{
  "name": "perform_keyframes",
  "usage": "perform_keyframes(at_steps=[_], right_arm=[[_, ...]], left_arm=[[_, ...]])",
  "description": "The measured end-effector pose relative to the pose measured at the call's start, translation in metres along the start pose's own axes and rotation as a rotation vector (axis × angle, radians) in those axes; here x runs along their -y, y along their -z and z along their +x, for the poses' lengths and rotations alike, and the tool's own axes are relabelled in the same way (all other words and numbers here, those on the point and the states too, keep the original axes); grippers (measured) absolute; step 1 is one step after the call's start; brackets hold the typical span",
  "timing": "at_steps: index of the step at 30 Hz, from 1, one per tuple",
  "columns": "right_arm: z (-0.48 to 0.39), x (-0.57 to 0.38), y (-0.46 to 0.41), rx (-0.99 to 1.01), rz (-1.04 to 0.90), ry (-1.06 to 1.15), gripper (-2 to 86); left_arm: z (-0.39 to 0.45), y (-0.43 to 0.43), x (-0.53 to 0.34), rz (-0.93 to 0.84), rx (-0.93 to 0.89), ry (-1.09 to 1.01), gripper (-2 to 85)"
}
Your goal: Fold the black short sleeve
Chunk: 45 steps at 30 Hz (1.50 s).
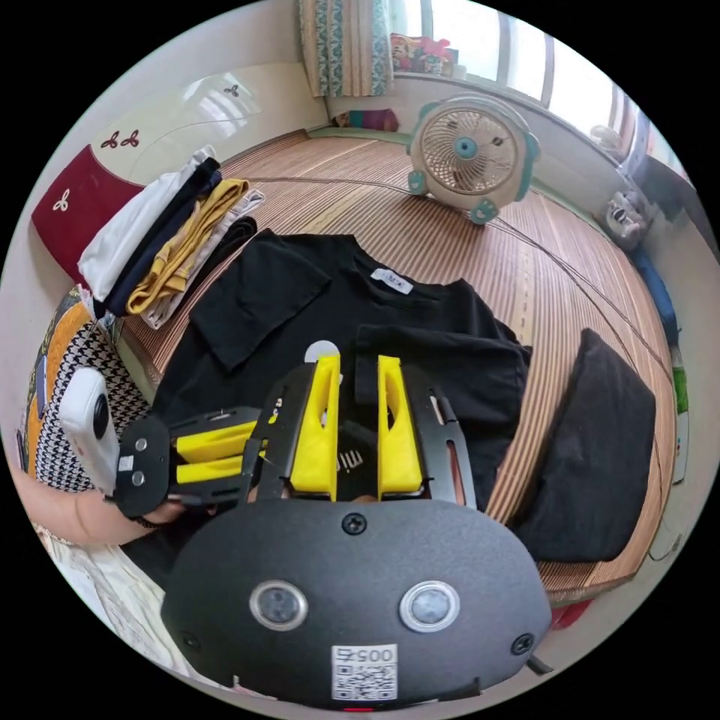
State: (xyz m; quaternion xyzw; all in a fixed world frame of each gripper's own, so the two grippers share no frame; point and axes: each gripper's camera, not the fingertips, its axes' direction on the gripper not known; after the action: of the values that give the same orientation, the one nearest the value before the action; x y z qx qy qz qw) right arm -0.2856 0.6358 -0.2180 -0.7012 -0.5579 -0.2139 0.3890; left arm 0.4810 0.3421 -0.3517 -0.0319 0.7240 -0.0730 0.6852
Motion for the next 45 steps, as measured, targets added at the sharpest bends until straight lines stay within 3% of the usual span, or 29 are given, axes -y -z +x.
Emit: perform_keyframes(at_steps=[8,14,20,25,30,38,45], right_arm=[[-0.017,0.032,-0.051,-0.107,-0.085,-0.011,3.4],[-0.012,0.052,-0.029,-0.117,-0.013,-0.054,-0.8],[-0.011,0.085,-0.014,-0.102,0.022,-0.026,-0.3],[-0.039,0.085,-0.043,-0.045,-0.108,0.127,5.9],[-0.044,0.081,-0.076,-0.118,-0.217,0.117,3.8],[-0.053,0.095,-0.043,-0.26,-0.105,0.116,-1.5],[-0.025,0.122,-0.024,-0.24,-0.021,-0.03,-1.5]], left_arm=[[-0.001,-0.021,0.012,0.002,-0.046,-0.013,7.4],[0.0,-0.048,0.017,-0.103,-0.083,0.004,1.5],[-0.012,-0.036,0.018,-0.036,-0.097,0.031,1.2],[-0.023,-0.029,0.019,0.07,-0.08,0.081,7.3],[-0.016,-0.055,0.025,-0.037,-0.068,0.06,6.5],[-0.022,-0.054,0.031,-0.05,-0.161,0.05,1.3],[-0.005,-0.053,0.032,-0.054,-0.098,-0.043,0.6]])
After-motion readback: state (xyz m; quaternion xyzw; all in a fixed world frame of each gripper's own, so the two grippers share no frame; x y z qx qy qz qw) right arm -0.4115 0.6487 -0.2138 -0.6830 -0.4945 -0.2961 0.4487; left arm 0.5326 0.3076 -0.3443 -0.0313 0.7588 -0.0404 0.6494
